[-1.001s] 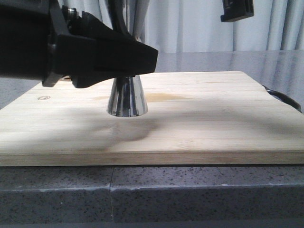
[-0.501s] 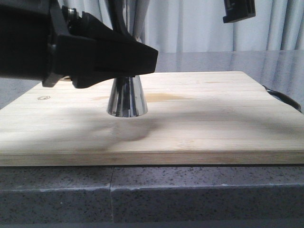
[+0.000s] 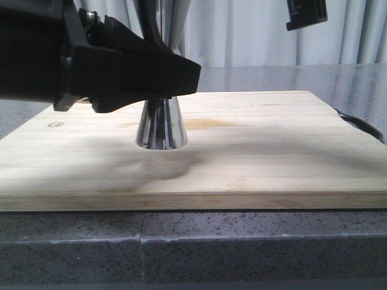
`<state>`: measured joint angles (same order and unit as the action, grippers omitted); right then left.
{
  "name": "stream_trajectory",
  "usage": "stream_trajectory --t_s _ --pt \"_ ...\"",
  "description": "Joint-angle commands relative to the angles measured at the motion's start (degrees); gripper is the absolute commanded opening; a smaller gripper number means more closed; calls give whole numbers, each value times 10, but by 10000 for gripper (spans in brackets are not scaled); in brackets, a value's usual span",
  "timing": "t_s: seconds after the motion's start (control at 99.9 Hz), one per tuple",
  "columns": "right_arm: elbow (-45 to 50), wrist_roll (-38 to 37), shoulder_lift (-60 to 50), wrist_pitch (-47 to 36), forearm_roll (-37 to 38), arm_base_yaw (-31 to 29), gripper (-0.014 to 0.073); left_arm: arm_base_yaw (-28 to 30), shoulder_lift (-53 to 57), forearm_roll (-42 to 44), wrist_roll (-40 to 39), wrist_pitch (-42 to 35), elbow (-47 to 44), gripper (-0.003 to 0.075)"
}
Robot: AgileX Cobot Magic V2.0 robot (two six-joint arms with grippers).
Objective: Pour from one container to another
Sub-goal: 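Tilt the beaker with the right gripper, pouring liquid into the jigger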
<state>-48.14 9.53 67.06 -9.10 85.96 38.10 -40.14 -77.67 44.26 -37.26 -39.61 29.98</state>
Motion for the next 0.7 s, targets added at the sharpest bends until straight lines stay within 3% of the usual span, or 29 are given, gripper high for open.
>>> stream_trajectory --t_s 0.0,0.691 --pt "-22 2 -8 -5 5 1 164 1 14 -21 -5 -43 15 -19" --pt "-22 2 -8 5 25 1 164 1 14 -21 -5 -43 15 -19"
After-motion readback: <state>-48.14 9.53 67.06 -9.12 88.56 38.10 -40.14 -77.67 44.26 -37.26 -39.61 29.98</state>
